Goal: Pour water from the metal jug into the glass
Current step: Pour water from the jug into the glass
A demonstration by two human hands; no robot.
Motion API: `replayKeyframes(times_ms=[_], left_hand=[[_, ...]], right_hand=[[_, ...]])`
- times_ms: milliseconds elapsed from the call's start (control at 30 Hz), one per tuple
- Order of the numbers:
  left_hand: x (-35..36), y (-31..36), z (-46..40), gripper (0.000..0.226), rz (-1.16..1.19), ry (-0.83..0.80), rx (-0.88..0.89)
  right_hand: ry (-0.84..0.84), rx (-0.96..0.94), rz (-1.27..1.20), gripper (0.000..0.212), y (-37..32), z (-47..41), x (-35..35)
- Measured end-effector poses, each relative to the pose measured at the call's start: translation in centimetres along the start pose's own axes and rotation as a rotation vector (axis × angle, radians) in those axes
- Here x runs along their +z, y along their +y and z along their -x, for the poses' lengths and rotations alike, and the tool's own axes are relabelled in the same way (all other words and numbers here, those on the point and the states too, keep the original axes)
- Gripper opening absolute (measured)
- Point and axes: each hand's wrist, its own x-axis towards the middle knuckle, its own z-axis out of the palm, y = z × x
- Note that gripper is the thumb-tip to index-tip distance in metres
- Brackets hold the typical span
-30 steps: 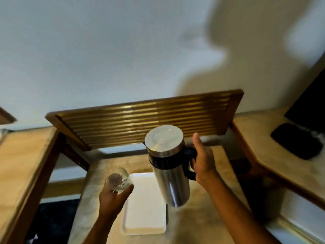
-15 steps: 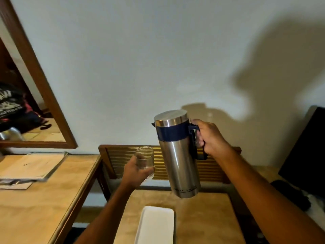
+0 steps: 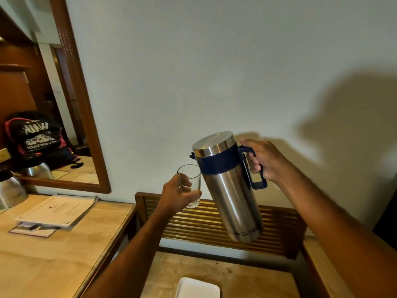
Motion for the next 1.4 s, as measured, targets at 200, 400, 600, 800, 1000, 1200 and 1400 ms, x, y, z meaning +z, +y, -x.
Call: replayKeyframes(times_ms=[200,400,600,800,1000,1200,1400], left_hand=[[-0.9,-0.5,-0.3,0.053,0.007,0.008,-0.007],[-1.4,-0.5,-1.1,0.053,-0.023,0.004,-0.011],[-1.3,0.1,-1.7,0.053,-0.058,-0.011,-0.001],[-0.7,-0.1,-1.8,0.055,-0.058,-0.043,-0.005],[-0.3,0.1,-1.8,0.052,-0.057,-0.062,0.014],[0.0,0.2,-2.0,0.055,-0.053,-0.083,0.029],[0.5,0.1,-2.2,0.054,-0.043,-0.098,0.041]], right_hand=[[-0.007,-0.017,0.125,0.045,-1.3,-1.8,0.3],[-0.058,-0.039,0.298,0.023,-2.6,-3.6,0.9],[-0.106,-0.094,0.484,0.027,-4.2,-4.1,2.1],[-0.162,-0.115,0.688,0.031,-6.6,-4.0,3.3],[-0.167,-0.124,0.836,0.027,-8.2,-4.3,3.9],[-0.16,-0.162,0.928,0.027,-8.8,-4.2,4.2],[-0.138,-0.154,0.944,0.028,-8.7,-4.2,4.4]])
